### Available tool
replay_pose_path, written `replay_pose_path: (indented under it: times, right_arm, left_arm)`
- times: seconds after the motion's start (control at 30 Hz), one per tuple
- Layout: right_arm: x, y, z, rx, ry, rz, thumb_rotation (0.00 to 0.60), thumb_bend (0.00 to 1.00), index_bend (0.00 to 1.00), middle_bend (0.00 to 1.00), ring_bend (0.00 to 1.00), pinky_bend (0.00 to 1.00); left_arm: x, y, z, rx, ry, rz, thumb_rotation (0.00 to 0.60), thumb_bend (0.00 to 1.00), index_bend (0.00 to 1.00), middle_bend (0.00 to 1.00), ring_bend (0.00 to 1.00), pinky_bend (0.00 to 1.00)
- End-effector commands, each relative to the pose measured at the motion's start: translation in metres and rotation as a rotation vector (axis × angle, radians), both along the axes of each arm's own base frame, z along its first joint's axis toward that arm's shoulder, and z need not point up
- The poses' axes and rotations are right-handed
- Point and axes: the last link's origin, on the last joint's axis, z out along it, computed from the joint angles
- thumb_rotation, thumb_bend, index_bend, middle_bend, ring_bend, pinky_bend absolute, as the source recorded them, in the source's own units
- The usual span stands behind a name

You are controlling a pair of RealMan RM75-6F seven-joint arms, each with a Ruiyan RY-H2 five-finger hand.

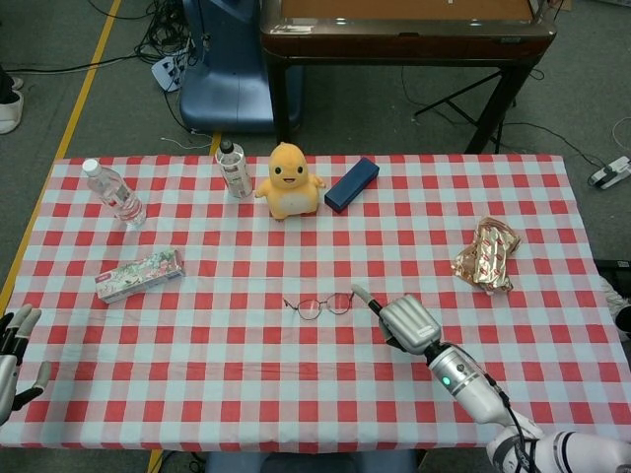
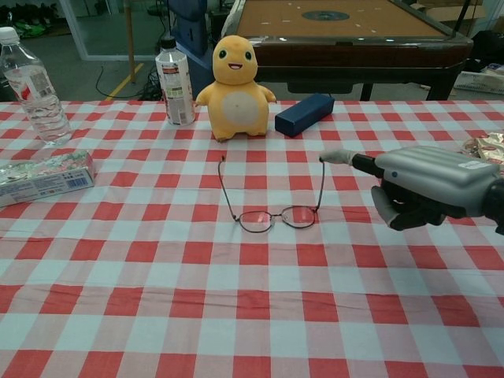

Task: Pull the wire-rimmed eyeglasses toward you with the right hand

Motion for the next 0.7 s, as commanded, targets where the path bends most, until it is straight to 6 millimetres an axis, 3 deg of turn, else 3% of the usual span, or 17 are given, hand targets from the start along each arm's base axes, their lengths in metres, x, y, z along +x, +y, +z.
replay_pose_path:
  times: [0.03,0.7]
  right_arm:
    - [0.005,0.000,-0.008,0.021,0.009,0.004,0.600,0.84,0.00,0.97,1.00,0.90]
    - [0.037,-0.005,-0.058,0.217,0.023,-0.044,0.600,0.85,0.00,0.97,1.00,0.91]
  left_arm:
    - [-0.001,0.000,0.000,-0.001,0.000,0.004,0.600,0.45,0.00,0.00,0.01,0.00]
    - [-0.005,-0.002,0.001,0.008,-0.003,0.013,0.600,0.45,0.00,0.00,0.01,0.00]
